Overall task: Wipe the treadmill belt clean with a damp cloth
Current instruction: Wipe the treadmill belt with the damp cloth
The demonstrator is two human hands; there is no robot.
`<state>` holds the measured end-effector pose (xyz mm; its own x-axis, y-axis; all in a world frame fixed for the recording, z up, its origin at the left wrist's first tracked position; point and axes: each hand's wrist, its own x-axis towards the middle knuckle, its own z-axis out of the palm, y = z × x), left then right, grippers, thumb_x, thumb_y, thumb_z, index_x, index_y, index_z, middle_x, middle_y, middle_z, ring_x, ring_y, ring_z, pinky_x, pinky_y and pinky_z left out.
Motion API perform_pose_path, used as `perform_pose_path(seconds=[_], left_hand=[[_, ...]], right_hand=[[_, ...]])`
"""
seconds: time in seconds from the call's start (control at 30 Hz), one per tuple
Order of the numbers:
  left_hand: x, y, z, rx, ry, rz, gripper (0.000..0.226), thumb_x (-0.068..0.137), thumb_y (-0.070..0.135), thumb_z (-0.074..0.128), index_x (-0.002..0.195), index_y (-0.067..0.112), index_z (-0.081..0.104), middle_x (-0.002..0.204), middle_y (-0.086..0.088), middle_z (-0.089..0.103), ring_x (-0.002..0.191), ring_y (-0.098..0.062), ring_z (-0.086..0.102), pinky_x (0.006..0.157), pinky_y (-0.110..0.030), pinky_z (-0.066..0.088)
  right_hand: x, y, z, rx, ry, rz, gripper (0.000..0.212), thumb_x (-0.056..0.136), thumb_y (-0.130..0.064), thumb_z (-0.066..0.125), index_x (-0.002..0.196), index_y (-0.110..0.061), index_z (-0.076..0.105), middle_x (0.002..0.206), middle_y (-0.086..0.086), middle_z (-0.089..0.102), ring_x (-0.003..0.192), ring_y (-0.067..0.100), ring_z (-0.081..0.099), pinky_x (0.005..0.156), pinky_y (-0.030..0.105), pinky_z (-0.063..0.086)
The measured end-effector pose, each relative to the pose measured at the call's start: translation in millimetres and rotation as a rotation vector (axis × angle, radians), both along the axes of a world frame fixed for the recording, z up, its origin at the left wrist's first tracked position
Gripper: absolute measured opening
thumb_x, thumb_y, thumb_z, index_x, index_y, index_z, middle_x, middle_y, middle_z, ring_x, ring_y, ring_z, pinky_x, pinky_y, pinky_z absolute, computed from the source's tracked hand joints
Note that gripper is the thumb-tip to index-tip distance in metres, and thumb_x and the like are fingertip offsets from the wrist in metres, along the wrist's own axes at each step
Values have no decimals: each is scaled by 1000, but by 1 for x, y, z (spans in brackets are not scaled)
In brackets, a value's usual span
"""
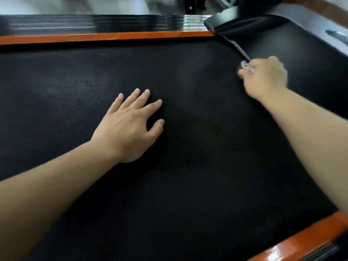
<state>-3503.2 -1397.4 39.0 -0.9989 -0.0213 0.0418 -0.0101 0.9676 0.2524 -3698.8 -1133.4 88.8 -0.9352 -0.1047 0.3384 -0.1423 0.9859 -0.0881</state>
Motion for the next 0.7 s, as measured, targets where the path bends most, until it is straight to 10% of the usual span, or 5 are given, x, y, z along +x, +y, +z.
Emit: perform_pose_path(seconds=[0.17, 0.37, 0.57, 0.7], left_hand=[[1, 0, 1, -9, -12, 7, 78, 87, 68, 11, 159, 39, 23, 170, 6, 8, 156, -10, -6, 127, -40, -3], [3, 2, 4, -14, -23, 5, 80, 86, 69, 9, 159, 39, 23, 170, 6, 8, 156, -10, -5, 127, -40, -3], [0, 27, 14, -26, -110, 133, 59, 104, 44, 24, 160, 26, 20, 170, -5, 3, 156, -19, -7, 124, -50, -9], [10, 58, 6, 24, -104, 201, 67, 102, 51, 23, 161, 21, 11, 170, -10, -5, 155, -20, -15, 124, -48, -13]], right_hand=[[63, -13, -17, -73, -119, 421, 27, 91, -50, 63, 98, -25, 71, 92, 7, 52, 86, 30, 55, 74, 35, 43], [10, 17, -2, -3, 12, -64, 43, 94, -52, 55, 114, -18, 70, 114, 23, 60, 106, 44, 58, 94, 47, 47], [102, -33, -23, -111, -120, 525, 35, 85, -57, 59, 95, -26, 71, 83, 4, 51, 73, 27, 53, 68, 34, 43], [37, 2, -6, 5, -59, 261, 37, 88, -58, 60, 105, -27, 70, 101, 11, 64, 97, 38, 62, 84, 41, 50]])
